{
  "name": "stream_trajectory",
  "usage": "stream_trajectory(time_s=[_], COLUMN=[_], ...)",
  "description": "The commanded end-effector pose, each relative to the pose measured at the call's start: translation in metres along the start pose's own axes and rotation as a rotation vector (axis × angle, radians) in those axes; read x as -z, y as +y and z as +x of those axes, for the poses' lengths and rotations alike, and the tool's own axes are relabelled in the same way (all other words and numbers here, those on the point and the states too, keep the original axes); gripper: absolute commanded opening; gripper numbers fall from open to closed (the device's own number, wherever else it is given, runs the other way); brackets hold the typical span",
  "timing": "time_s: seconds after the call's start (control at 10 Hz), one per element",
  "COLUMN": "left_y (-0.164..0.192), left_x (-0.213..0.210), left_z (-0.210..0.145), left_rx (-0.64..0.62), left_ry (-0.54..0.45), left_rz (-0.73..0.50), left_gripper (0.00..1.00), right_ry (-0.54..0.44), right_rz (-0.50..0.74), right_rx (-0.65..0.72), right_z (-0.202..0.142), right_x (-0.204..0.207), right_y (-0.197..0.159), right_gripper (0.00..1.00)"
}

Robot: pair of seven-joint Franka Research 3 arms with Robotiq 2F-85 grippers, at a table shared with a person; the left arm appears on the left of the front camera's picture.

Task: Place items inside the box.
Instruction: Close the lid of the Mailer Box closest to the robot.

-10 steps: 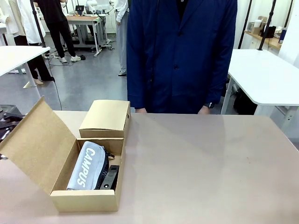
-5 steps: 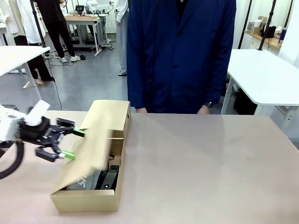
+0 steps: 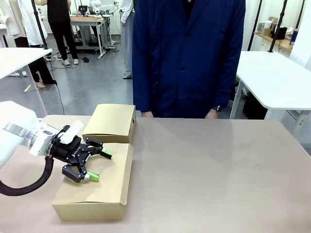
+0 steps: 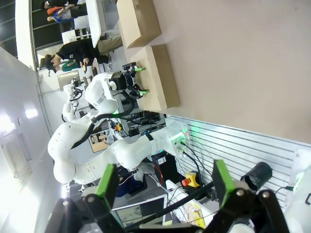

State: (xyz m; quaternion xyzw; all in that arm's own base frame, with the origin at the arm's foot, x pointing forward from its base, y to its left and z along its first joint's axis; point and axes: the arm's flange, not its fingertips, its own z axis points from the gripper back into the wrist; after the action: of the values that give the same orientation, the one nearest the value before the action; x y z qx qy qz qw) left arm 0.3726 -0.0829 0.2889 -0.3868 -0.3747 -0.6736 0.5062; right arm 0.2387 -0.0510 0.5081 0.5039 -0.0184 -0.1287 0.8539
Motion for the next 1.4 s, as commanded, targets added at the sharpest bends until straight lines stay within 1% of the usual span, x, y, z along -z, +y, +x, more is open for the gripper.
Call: stream_trajectory(time_s=[0.0, 0.1, 0.2, 0.4, 0.5, 0.6, 0.7, 0.8, 0.9, 1.0, 1.1, 1.2, 1.3], left_y=[-0.090, -0.091, -0.093, -0.108, -0.113, -0.111, -0.111, -0.116, -0.123, -0.129, -0.136, -0.143, -0.147], left_x=[0.011, 0.004, -0.007, -0.042, -0.064, -0.077, -0.091, -0.113, -0.136, -0.154, -0.168, -0.183, -0.191], left_z=[0.012, 0.015, 0.021, 0.045, 0.058, 0.067, 0.070, 0.068, 0.068, 0.062, 0.054, 0.040, 0.026], left_rx=[0.016, 0.002, -0.039, -0.127, -0.254, -0.504, -0.717, -0.838, -0.971, -1.034, -1.116, -1.178, -1.215], left_ry=[0.022, -0.005, -0.057, -0.217, -0.289, -0.400, -0.439, -0.431, -0.461, -0.459, -0.441, -0.480, -0.516], left_rz=[0.031, 0.032, 0.007, 0.049, 0.095, 0.137, 0.159, 0.114, -0.041, -0.075, -0.153, -0.202, -0.174], left_gripper=[1.00, 1.00, 1.00, 1.00, 1.00, 1.00, 1.00, 1.00, 1.00, 1.00, 1.00, 1.00, 1.00], right_ry=[0.000, 0.000, 0.000, 0.000, 0.000, 0.000, 0.000, 0.000, 0.000, 0.000, 0.000, 0.000, 0.000], right_rz=[0.016, 0.016, 0.016, 0.016, 0.016, 0.016, 0.016, 0.016, 0.016, 0.016, 0.016, 0.016, 0.016], right_rx=[-0.024, -0.024, -0.024, -0.024, -0.024, -0.024, -0.024, -0.024, -0.024, -0.024, -0.024, -0.024, -0.024], right_z=[0.001, 0.001, 0.001, 0.001, 0.001, 0.001, 0.001, 0.001, 0.001, 0.001, 0.001, 0.001, 0.001], right_x=[-0.002, -0.002, -0.002, -0.002, -0.002, -0.002, -0.002, -0.002, -0.002, -0.002, -0.002, -0.002, -0.002], right_y=[0.001, 0.001, 0.001, 0.001, 0.001, 0.001, 0.001, 0.001, 0.001, 0.001, 0.001, 0.001, 0.001], right_gripper=[1.00, 1.00, 1.00, 1.00, 1.00, 1.00, 1.00, 1.00, 1.00, 1.00, 1.00, 1.00, 1.00])
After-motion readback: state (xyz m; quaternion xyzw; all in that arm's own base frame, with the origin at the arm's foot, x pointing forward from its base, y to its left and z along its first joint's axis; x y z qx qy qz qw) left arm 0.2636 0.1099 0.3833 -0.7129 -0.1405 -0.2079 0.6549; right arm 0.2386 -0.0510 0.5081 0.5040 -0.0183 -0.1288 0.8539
